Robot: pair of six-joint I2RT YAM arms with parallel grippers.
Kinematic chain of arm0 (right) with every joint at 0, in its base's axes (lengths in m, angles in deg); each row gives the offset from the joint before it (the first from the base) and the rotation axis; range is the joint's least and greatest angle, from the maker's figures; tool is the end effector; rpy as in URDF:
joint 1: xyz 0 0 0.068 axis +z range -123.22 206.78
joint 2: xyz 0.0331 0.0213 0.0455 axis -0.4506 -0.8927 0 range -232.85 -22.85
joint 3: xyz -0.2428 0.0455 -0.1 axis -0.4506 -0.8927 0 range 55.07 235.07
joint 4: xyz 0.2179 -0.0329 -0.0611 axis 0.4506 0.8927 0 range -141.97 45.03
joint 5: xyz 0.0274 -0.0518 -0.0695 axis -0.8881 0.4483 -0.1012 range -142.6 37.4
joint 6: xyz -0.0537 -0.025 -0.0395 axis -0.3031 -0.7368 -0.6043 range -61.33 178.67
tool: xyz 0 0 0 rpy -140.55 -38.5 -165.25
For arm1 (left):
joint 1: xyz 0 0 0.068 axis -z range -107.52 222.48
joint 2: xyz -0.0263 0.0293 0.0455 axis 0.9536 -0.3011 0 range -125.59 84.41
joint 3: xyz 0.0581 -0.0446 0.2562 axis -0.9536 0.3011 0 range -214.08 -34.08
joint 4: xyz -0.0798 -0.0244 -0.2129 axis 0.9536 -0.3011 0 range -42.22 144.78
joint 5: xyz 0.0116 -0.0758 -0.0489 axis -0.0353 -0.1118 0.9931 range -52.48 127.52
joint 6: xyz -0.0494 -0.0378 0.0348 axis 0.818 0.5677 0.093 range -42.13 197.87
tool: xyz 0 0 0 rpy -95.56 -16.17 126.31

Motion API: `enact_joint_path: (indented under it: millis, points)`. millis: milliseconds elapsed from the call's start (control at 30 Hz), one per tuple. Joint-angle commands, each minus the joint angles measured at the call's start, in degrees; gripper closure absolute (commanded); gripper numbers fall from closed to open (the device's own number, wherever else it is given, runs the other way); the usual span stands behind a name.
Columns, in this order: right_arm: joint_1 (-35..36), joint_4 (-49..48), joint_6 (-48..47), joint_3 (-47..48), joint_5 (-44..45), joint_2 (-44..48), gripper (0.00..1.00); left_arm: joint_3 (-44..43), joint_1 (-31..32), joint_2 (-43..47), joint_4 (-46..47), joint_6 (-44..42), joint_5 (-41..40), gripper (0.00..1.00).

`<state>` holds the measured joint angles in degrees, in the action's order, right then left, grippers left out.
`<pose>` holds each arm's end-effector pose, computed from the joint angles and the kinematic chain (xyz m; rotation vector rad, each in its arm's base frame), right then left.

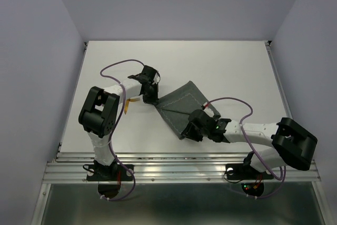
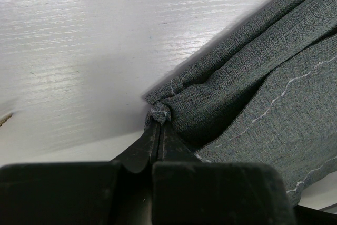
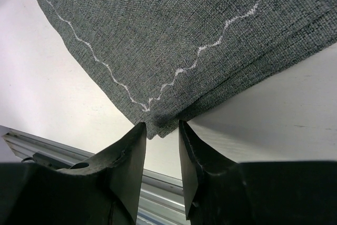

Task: Fold the napkin into a case and place the utensils inside
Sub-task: Smooth out the top corner of the smaller-rectangle-folded napkin at the center of the board.

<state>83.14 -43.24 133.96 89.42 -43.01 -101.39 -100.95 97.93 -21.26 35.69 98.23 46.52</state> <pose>0.1412 0.1947 0.1576 0.5069 2.5901 0.7164 0.3217 -0.1633 0.1649 0.1772 2.6379 -0.4875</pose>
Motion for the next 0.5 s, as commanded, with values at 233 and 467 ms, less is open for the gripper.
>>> enact_joint_path:
  millis: [233,467]
  points:
    - [0.42,-1.44,0.21,2.74,3.25,-1.44,0.66,1.48,-0.05,-0.86,-0.95,-1.55,-1.96,1.0]
    - [0.42,-1.17,0.12,3.44,4.3,-2.75,0.72,1.48,-0.05,-0.77,-0.95,-1.73,-1.79,1.0]
